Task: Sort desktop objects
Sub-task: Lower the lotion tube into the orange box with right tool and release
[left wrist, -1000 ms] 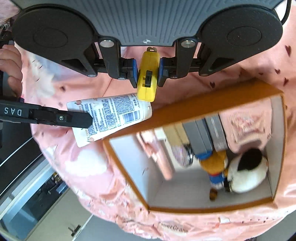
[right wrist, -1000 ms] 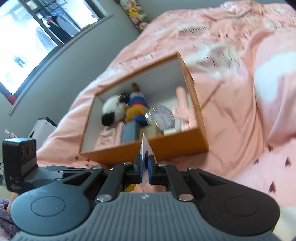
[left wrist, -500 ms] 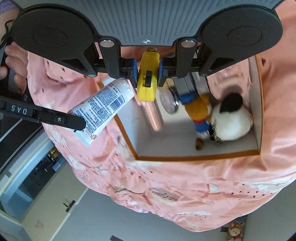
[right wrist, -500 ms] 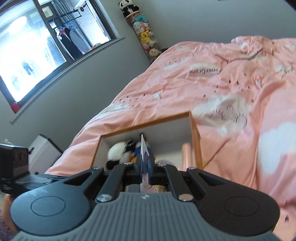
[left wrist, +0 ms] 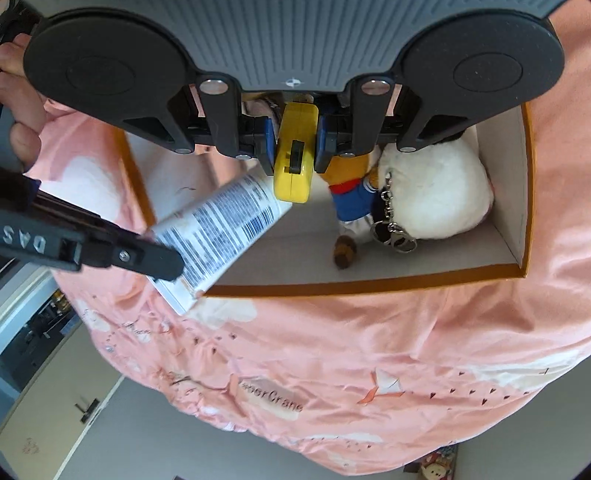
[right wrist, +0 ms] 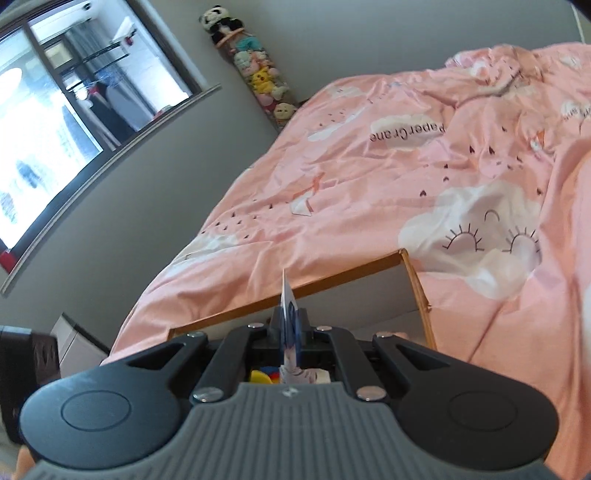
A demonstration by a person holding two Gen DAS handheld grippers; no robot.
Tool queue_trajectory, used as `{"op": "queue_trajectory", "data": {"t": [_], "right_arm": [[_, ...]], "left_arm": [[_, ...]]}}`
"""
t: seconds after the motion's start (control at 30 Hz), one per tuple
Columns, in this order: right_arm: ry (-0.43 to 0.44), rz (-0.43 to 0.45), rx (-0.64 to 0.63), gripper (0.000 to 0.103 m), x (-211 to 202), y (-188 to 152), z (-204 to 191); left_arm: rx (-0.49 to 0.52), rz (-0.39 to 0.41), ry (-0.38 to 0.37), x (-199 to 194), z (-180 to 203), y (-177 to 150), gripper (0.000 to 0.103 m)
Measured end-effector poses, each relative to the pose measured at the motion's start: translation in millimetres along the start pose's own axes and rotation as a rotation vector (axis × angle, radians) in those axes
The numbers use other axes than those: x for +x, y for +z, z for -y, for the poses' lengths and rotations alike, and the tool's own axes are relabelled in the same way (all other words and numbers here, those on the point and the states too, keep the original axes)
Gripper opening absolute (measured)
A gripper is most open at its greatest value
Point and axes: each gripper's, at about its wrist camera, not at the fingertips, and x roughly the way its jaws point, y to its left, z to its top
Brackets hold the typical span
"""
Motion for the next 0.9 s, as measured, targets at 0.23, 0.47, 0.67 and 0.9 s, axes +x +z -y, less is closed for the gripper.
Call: {"op": "queue_trajectory", "data": {"t": [0.23, 0.47, 0.67, 0.9], "right_arm": [[-0.027, -0.069, 0.015, 0.005, 36, -10, 11], [-0.154, -0.081, -0.045, 0.005, 33, -15, 21], [-0.096, -0.092, -0.047, 0.004, 38, -10, 15], [-0.087, -0.13, -0.19, 0.005, 57, -21, -13]], "left_arm": [[0.02, -0.022, 0.052, 11, -8, -5, 0.022], [0.015, -0.023, 0.044, 11, -11, -3, 0.022], [0.004, -0.024, 0.037, 11, -11, -2, 0.022], [0.017, -0.002, 0.035, 4, -9, 0, 0.022]]}}
